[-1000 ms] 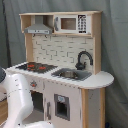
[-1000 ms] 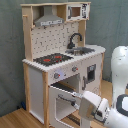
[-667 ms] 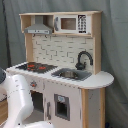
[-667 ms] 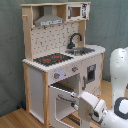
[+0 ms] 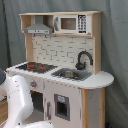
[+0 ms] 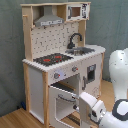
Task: Play with the kitchen
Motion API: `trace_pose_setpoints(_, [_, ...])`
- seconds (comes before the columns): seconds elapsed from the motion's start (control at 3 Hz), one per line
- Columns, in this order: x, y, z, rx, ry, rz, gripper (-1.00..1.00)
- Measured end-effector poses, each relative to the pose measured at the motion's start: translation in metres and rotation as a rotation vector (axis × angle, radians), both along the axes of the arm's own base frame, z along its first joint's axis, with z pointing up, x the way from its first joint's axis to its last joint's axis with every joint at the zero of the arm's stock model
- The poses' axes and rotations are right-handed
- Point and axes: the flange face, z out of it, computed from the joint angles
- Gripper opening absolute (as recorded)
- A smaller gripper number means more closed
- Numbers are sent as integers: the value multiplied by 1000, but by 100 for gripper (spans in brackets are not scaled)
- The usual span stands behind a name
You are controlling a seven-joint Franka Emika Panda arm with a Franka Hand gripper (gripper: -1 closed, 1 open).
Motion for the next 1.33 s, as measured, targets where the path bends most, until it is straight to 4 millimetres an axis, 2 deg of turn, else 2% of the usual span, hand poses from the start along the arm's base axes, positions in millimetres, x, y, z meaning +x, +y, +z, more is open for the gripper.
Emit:
trace_pose_setpoints(0.33, [7,-6,-20,20,71,-36,100])
trace_pose_setpoints(0.67, [25,-12,-41,50,132,-82,100])
trace_pose_setpoints(1.33, [54,-36,-58,74,221,-231,100])
